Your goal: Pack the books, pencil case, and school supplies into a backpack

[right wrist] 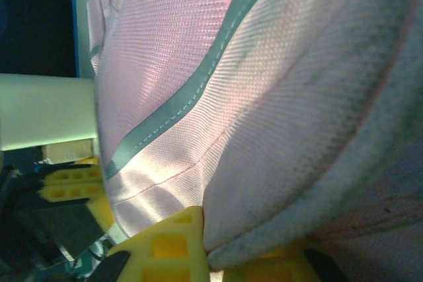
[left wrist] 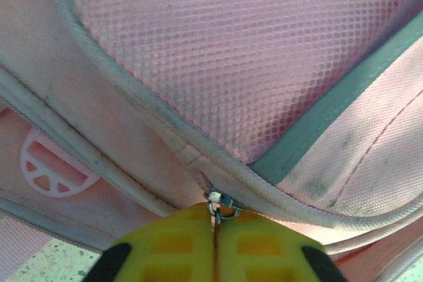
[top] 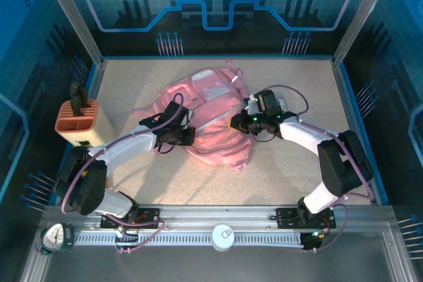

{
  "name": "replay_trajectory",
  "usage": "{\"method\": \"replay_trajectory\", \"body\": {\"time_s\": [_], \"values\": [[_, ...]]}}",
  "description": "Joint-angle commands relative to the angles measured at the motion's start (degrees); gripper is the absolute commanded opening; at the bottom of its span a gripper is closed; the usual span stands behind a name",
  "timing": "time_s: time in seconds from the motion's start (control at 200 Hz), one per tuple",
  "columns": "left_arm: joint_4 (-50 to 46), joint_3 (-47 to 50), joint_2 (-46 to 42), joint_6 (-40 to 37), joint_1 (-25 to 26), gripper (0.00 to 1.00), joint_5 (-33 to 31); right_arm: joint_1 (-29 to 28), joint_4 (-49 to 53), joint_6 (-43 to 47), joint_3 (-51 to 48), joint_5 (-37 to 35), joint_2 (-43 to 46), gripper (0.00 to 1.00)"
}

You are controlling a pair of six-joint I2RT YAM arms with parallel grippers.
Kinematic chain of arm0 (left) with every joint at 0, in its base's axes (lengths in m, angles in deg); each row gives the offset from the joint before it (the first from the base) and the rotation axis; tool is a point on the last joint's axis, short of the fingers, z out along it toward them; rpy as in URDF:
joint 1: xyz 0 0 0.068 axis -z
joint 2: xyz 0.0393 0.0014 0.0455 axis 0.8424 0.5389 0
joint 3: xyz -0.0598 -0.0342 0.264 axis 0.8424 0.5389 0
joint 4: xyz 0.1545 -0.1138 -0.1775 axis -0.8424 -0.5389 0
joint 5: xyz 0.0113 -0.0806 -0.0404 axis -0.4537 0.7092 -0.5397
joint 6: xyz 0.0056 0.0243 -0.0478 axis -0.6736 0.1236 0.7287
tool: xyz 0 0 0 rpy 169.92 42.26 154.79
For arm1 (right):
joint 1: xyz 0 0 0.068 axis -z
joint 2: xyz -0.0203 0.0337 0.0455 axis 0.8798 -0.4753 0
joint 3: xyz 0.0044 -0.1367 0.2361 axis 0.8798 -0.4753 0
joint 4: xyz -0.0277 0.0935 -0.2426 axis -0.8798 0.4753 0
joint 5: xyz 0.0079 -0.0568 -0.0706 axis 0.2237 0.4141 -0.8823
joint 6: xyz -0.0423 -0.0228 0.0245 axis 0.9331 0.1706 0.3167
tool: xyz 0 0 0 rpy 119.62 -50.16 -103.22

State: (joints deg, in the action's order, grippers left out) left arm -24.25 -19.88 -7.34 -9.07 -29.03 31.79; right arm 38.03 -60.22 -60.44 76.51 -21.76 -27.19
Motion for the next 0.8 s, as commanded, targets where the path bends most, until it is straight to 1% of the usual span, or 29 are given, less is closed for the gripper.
{"method": "replay_trajectory", "body": {"time_s": [0.0,0.08,0.2,0.275,0.315,0.335,0.345,0.4,0.47,0.52,0.575,0.675,0.79], "values": [[-1.82,0.29,-4.54,1.89,-2.26,0.28,-3.38,0.41,4.39,7.0,-1.16,-6.55,3.3,0.16],[-2.4,0.64,-7.79,2.75,-2.0,0.47,-3.13,0.29,6.46,9.88,-1.05,-8.84,6.01,0.33],[-0.43,2.04,-10.72,6.49,-1.84,0.69,-0.57,0.26,11.25,14.09,-0.08,-13.03,10.33,0.55],[0.46,2.44,-11.37,10.07,-0.94,0.79,-0.62,0.54,13.35,16.68,0.2,-16.84,12.84,0.71],[1.7,2.78,-11.8,11.38,0.58,0.83,-1.23,1.01,14.76,17.69,0.53,-18.97,14.04,0.79],[2.29,2.86,-11.93,11.97,1.49,0.85,-1.71,1.4,15.67,18.3,0.91,-20.05,14.49,0.86],[2.6,2.92,-11.99,12.31,2.22,0.86,-2.02,1.47,15.93,18.45,1.02,-20.28,14.63,0.87],[3.49,2.47,-11.87,13.78,4.88,0.92,-3.11,2.26,18.74,19.75,1.89,-24.8,15.65,1.0],[3.14,0.92,-10.96,15.24,7.97,0.99,-5.01,3.7,20.36,20.54,1.91,-29.23,16.96,1.0],[2.22,-0.3,-10.54,16.74,9.87,0.99,-7.2,5.56,20.68,20.79,1.53,-31.04,17.63,1.0],[2.87,-0.72,-10.5,17.99,11.23,0.99,-8.08,7.6,20.94,20.79,1.36,-32.74,17.48,1.0],[5.93,-0.28,-10.55,19.76,13.08,0.99,-8.44,12.03,21.61,20.99,2.56,-32.66,14.71,1.0],[8.35,-0.33,-9.47,22.67,14.1,0.99,-8.73,16.52,21.69,20.93,4.86,-29.07,9.51,1.0]]}}
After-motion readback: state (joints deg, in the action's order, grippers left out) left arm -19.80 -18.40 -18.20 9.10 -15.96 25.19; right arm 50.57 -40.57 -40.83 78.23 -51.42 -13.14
